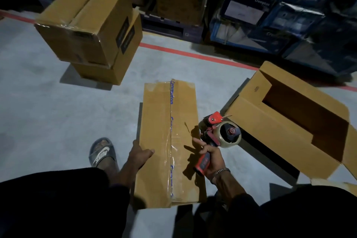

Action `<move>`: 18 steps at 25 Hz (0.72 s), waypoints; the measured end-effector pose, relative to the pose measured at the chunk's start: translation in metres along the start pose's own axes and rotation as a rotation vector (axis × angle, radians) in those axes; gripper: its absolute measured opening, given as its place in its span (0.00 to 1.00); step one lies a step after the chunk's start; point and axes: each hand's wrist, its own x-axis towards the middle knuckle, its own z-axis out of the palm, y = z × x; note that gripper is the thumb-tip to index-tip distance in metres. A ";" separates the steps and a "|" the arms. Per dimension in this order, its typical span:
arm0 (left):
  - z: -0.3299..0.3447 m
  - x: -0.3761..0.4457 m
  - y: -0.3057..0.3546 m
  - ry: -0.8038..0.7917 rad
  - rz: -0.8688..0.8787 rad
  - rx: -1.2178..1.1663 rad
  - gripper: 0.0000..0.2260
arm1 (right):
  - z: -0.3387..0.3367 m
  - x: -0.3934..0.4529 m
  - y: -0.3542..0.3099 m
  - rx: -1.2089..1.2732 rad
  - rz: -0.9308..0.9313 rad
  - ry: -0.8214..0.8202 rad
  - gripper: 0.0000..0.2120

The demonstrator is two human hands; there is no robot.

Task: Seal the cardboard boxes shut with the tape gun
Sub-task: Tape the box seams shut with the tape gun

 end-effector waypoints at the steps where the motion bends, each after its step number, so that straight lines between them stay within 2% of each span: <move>1: 0.007 -0.008 -0.008 -0.008 0.017 0.026 0.34 | -0.008 -0.010 0.004 -0.021 0.006 -0.002 0.34; 6: 0.035 -0.058 -0.041 0.007 0.085 0.229 0.37 | -0.051 -0.058 0.043 -0.040 0.079 0.062 0.32; 9: 0.041 -0.083 -0.044 -0.030 0.094 0.350 0.37 | -0.065 -0.079 0.058 -0.018 0.058 0.119 0.31; 11: 0.039 -0.092 -0.039 -0.078 0.077 0.438 0.45 | -0.066 -0.086 0.057 -0.018 0.049 0.141 0.30; 13: 0.031 -0.097 -0.016 -0.090 0.067 0.501 0.51 | -0.065 -0.092 0.051 -0.019 0.040 0.159 0.24; 14: 0.026 -0.103 0.006 -0.083 0.095 0.539 0.47 | -0.061 -0.096 0.044 -0.027 0.044 0.161 0.20; 16: 0.019 -0.119 0.061 -0.146 0.168 0.500 0.31 | -0.046 -0.106 0.031 -0.015 0.065 0.147 0.12; 17: 0.020 -0.130 0.088 -0.230 0.160 0.457 0.28 | -0.040 -0.106 0.027 0.011 0.071 0.112 0.11; 18: 0.023 -0.139 0.110 -0.317 0.126 0.387 0.30 | -0.032 -0.108 0.023 0.018 0.079 0.075 0.11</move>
